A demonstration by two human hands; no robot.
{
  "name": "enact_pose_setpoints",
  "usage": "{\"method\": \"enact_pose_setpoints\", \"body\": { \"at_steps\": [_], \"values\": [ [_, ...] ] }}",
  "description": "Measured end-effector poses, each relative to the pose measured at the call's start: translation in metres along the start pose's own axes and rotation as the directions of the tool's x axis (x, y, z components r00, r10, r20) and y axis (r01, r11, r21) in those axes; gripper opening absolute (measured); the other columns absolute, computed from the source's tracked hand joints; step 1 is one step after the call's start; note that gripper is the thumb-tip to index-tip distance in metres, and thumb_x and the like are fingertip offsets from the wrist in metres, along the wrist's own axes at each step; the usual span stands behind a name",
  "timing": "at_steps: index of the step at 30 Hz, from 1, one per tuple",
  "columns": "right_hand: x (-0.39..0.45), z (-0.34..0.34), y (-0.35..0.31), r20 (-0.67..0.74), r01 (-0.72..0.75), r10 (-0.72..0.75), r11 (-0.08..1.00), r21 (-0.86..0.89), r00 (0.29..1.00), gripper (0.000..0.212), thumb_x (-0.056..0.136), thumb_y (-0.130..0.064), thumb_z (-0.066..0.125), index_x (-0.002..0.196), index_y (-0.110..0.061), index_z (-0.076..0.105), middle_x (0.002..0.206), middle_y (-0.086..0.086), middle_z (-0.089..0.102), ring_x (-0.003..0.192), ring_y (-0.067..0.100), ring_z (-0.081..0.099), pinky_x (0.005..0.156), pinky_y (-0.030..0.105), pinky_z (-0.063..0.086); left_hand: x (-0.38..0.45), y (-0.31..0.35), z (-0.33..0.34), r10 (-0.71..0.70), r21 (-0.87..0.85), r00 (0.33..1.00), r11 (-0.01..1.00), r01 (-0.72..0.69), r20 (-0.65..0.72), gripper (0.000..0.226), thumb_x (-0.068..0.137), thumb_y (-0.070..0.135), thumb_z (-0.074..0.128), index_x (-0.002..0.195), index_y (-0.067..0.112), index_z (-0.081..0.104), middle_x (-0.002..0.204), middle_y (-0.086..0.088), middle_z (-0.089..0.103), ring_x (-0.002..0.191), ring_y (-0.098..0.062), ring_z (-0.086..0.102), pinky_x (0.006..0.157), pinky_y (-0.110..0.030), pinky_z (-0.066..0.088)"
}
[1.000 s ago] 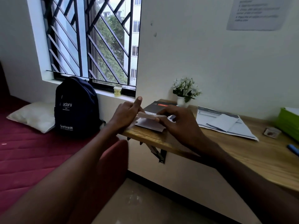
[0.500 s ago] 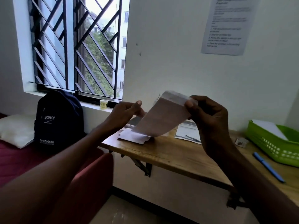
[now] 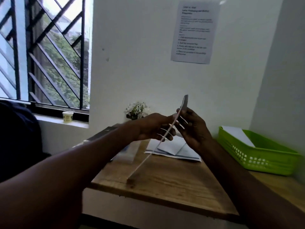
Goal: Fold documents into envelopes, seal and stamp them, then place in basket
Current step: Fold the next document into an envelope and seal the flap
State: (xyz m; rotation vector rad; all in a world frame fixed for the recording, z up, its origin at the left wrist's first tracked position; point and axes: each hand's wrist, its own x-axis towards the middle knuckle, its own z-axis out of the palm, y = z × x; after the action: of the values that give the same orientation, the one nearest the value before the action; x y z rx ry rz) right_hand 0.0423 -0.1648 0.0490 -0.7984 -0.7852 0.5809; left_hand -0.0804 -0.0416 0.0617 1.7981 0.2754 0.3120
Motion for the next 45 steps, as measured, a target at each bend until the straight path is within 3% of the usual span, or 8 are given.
{"method": "enact_pose_setpoints", "body": {
  "at_steps": [4,8,12,18,24,33,39,45],
  "values": [
    [0.025,-0.023,0.016,-0.290,-0.071,-0.030,0.941,-0.332,0.957,0.013,0.096,-0.004,0.060,0.089,-0.013,0.067,0.070,0.001,0.069,0.068,0.022,0.060,0.057,0.026,0.051,0.032,-0.022,-0.003,-0.037,-0.258,0.997,0.966,0.020,-0.061,0.041,0.096,0.019,0.069,0.128,-0.006,0.063,0.112,-0.016,0.073,0.087,-0.023,0.074,0.071,-0.036,0.064],
    [0.031,-0.053,0.037,-0.131,-0.082,-0.271,0.185,-0.979,0.954,0.017,0.094,-0.015,0.061,0.104,-0.011,0.073,0.109,0.010,0.073,0.099,0.031,0.068,0.076,0.034,0.051,0.059,-0.048,-0.008,-0.149,-0.364,0.972,0.928,0.074,-0.181,0.036,0.099,0.009,0.062,0.131,-0.006,0.060,0.127,-0.023,0.067,0.094,-0.031,0.070,0.075,-0.041,0.065],
    [0.029,-0.064,0.051,0.055,0.047,-0.075,-0.111,-0.993,0.996,0.017,0.088,-0.035,0.061,0.090,-0.019,0.068,0.103,0.011,0.066,0.101,0.035,0.065,0.072,0.034,0.049,0.072,-0.066,-0.015,-0.207,-0.307,0.945,0.943,0.125,-0.252,0.035,0.068,0.007,0.070,0.102,0.006,0.063,0.106,-0.021,0.066,0.080,-0.033,0.063,0.072,-0.035,0.053],
    [0.029,-0.063,0.058,0.005,0.037,0.118,-0.276,-0.961,0.993,0.048,0.087,-0.064,0.064,0.093,-0.016,0.066,0.117,0.009,0.068,0.120,0.031,0.057,0.102,0.041,0.046,0.068,-0.064,-0.027,-0.141,-0.234,0.921,0.971,0.056,-0.364,0.009,0.087,0.007,0.065,0.093,0.013,0.063,0.080,-0.010,0.064,0.061,-0.024,0.063,0.053,-0.026,0.054],
    [0.031,-0.066,0.047,-0.086,-0.068,0.097,-0.176,-0.982,0.992,0.027,0.088,-0.025,0.073,0.110,-0.010,0.074,0.125,0.010,0.068,0.117,0.028,0.061,0.094,0.033,0.050,0.069,-0.076,-0.017,-0.096,-0.041,0.906,0.995,0.086,-0.412,0.020,0.092,0.016,0.074,0.105,0.002,0.071,0.096,-0.020,0.071,0.077,-0.028,0.067,0.068,-0.031,0.054],
    [0.030,-0.061,0.048,-0.145,-0.127,0.107,-0.162,-0.979,0.984,0.037,0.086,-0.025,0.074,0.115,-0.003,0.071,0.121,0.013,0.070,0.112,0.030,0.064,0.096,0.036,0.052,0.070,-0.079,-0.011,-0.055,0.067,0.894,0.993,0.095,-0.445,0.013,0.088,0.007,0.073,0.078,0.004,0.065,0.072,-0.012,0.062,0.056,-0.018,0.057,0.055,-0.022,0.043],
    [0.045,-0.057,0.043,-0.254,-0.242,0.158,-0.090,-0.966,0.954,0.034,0.080,-0.035,0.081,0.075,-0.014,0.054,0.075,0.004,0.053,0.079,0.026,0.052,0.057,0.027,0.039,0.073,-0.078,-0.008,-0.087,0.061,0.870,0.989,0.133,-0.485,0.016,0.087,0.008,0.071,0.100,0.000,0.068,0.088,-0.017,0.061,0.075,-0.026,0.057,0.065,-0.032,0.041],
    [0.053,-0.045,0.030,-0.330,-0.309,0.289,-0.117,-0.944,0.899,0.043,0.080,-0.025,0.087,0.084,-0.011,0.047,0.084,0.008,0.055,0.087,0.024,0.056,0.073,0.034,0.049,0.075,-0.079,-0.008,-0.085,0.101,0.871,0.983,0.152,-0.484,0.016,0.091,0.011,0.069,0.079,0.008,0.059,0.073,-0.007,0.055,0.064,-0.017,0.051,0.055,-0.025,0.036]
  ]
}}
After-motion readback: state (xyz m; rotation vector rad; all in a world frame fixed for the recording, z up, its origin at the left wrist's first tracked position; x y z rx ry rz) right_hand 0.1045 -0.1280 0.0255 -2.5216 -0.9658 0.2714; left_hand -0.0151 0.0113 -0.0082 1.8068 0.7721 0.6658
